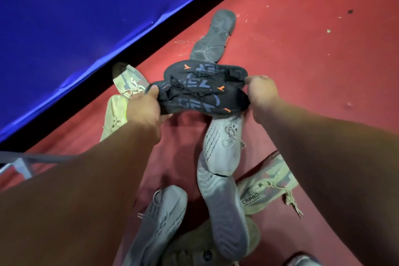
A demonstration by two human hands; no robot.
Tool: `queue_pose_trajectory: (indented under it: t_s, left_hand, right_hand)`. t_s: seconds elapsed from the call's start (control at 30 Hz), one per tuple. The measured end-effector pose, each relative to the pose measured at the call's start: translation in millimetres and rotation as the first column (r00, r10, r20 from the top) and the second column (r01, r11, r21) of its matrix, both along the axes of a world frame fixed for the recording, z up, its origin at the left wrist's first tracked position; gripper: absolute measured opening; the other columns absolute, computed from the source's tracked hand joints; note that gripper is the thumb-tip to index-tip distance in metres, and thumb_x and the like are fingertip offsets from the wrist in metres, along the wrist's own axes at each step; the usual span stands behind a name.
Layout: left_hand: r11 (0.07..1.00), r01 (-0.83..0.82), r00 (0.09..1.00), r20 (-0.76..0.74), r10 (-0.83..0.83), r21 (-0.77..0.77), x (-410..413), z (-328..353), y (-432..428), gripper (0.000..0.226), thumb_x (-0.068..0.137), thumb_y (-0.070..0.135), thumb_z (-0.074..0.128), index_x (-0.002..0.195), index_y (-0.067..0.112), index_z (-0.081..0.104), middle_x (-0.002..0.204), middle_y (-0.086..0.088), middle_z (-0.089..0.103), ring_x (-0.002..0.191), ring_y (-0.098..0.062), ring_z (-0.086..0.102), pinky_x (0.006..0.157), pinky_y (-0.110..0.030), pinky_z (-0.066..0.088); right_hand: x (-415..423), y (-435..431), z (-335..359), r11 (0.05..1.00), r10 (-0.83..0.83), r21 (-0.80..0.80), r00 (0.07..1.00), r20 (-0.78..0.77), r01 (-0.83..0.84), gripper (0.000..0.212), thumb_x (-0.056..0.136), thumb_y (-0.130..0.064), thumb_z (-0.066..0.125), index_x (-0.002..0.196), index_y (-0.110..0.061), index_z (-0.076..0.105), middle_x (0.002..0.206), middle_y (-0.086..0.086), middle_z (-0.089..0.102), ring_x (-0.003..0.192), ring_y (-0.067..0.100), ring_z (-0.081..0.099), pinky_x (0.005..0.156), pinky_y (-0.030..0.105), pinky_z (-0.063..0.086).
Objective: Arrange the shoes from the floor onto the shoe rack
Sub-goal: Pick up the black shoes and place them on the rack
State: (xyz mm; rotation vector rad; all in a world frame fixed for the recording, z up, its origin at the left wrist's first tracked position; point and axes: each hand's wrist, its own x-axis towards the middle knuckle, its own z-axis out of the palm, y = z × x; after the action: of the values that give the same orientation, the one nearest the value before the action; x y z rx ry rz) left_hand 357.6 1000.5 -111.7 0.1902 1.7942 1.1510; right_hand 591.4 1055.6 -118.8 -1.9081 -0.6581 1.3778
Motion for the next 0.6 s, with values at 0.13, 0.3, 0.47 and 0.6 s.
queue_pose_trajectory:
  t_s: [0.13,0.3,0.47,0.6]
  left_hand:
    - [0.994,0.079,0.993,-0.078,-0.085,-0.069,4,-24,-5,0.019,0.1,0.029,0.062,0.113,0.014,0.06,0.101,-0.005,0.072,0.08,-0.026,0.076,0.058,-0.035,0.063]
    - [0.981,0.152,0.968,-0.183,-0.172,-0.118,-3,-35,-3,0.022,0.093,0.032,0.068,0.103,0.015,0.059,0.1,-0.009,0.071,0.078,-0.033,0.076,0.07,-0.049,0.064]
    - [0.968,0.192,0.949,-0.221,-0.225,-0.164,-4,-34,7,0.018,0.098,0.024,0.065,0.105,0.012,0.053,0.104,-0.012,0.067,0.072,-0.031,0.075,0.055,-0.038,0.062]
    - [0.953,0.229,0.927,-0.252,-0.276,-0.201,-5,-33,10,0.022,0.098,0.023,0.065,0.112,0.01,0.052,0.11,-0.014,0.064,0.071,-0.034,0.074,0.061,-0.045,0.063]
  right_hand:
    - [5,11,-12,0.991,0.131,-0.008,0.991,0.024,-0.131,0.02,0.099,-0.007,0.048,0.083,-0.014,0.055,0.073,-0.001,0.049,0.062,0.016,0.045,0.038,0.013,0.038]
    - [4,22,-19,0.997,0.071,-0.013,0.997,0.017,-0.071,0.024,0.097,-0.007,0.04,0.08,-0.016,0.053,0.066,0.002,0.05,0.035,0.009,0.046,0.034,0.012,0.03]
    - [0,30,-35,0.984,0.172,-0.038,0.984,-0.049,-0.174,0.045,0.097,-0.015,0.051,0.14,-0.025,0.046,0.105,0.003,0.062,0.069,0.014,0.055,0.04,0.015,0.042]
    - [4,31,-46,0.97,0.236,-0.071,0.972,0.02,-0.234,0.099,0.079,-0.036,0.075,0.162,-0.026,0.021,0.149,0.002,0.052,0.116,0.023,0.063,0.091,0.039,0.058]
